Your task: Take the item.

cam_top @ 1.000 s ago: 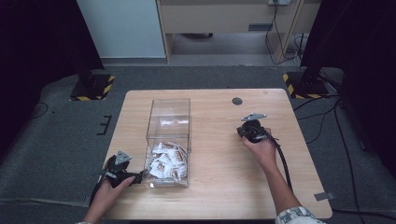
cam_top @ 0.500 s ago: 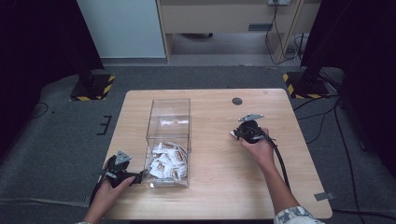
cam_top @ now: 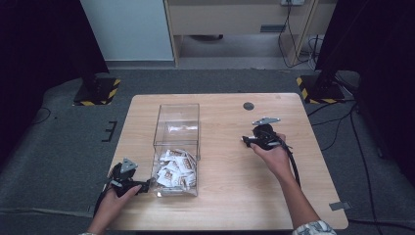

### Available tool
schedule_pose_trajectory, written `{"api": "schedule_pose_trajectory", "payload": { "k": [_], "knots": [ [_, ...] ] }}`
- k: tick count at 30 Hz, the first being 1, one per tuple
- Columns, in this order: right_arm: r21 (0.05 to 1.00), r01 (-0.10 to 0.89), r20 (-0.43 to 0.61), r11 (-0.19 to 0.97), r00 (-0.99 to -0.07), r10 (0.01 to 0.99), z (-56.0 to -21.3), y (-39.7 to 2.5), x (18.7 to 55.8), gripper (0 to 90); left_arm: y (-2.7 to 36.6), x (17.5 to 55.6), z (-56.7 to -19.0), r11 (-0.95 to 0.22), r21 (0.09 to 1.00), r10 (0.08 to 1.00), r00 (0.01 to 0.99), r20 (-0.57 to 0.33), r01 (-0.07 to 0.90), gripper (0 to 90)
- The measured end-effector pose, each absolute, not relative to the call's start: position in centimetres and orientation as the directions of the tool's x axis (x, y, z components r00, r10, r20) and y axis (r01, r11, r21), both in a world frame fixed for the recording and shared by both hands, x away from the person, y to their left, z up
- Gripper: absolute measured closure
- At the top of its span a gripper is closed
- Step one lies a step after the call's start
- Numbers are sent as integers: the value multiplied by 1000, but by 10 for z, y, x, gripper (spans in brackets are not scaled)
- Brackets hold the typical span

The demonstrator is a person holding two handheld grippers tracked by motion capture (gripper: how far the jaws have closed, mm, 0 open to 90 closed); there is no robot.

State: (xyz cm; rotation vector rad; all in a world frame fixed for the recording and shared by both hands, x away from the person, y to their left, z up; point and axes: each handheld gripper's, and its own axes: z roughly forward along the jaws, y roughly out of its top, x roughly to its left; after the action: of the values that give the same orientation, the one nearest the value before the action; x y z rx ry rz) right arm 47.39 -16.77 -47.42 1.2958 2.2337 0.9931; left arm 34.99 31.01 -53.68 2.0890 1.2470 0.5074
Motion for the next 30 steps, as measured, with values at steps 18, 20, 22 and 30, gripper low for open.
{"api": "schedule_pose_trajectory", "payload": {
  "k": [18,20,22,30],
  "knots": [
    [777,534,25,333,-556,831,-450,-171,430,63,310,350,-537,-341,697,881,474,2,631,0],
    [779,529,21,337,-559,829,-451,-172,423,65,310,350,-537,-341,697,881,474,1,631,0],
    [777,529,13,340,-555,832,-454,-174,416,70,310,350,-537,-341,697,881,474,1,631,0],
    [772,534,13,344,-554,832,-468,-184,392,72,310,350,-537,-341,696,881,474,2,631,0]
  ]
}}
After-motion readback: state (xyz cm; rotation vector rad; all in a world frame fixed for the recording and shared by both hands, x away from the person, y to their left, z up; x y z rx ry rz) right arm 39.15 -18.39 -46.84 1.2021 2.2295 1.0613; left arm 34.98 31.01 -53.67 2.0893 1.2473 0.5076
